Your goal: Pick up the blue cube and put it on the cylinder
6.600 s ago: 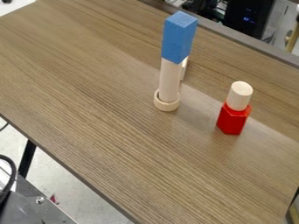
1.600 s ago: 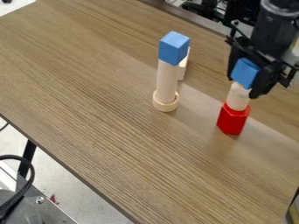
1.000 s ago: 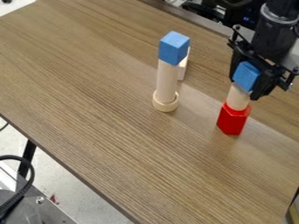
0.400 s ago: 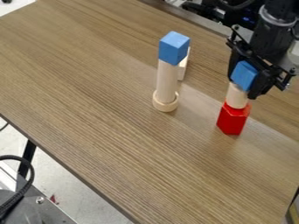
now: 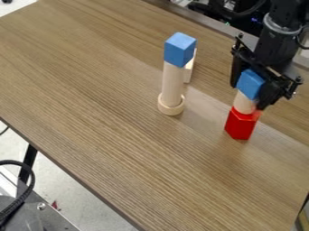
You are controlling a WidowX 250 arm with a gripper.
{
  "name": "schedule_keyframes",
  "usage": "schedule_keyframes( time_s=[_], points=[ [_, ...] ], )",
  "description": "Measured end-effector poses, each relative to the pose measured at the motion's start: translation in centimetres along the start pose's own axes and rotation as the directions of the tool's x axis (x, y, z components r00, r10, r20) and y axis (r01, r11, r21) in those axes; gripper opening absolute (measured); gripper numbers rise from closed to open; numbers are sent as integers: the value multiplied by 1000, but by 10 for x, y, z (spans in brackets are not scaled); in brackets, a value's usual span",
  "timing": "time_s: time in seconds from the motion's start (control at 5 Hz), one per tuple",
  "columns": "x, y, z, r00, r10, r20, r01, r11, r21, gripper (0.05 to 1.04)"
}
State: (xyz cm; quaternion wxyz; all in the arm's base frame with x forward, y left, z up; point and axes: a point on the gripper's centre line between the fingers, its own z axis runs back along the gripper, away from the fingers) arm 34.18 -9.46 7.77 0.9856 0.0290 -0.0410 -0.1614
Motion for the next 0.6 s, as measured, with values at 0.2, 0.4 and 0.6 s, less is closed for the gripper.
schedule_keyframes(
  time_s=[0.2,0.4,0.6],
  points=[
    [-4,0,1,1000,8,5,-8,1000,1,1002],
    [-13,0,6,1000,12,-3,-12,1000,-3,1000],
    [-18,7,49,996,41,85,-42,999,3,1000]
  ],
)
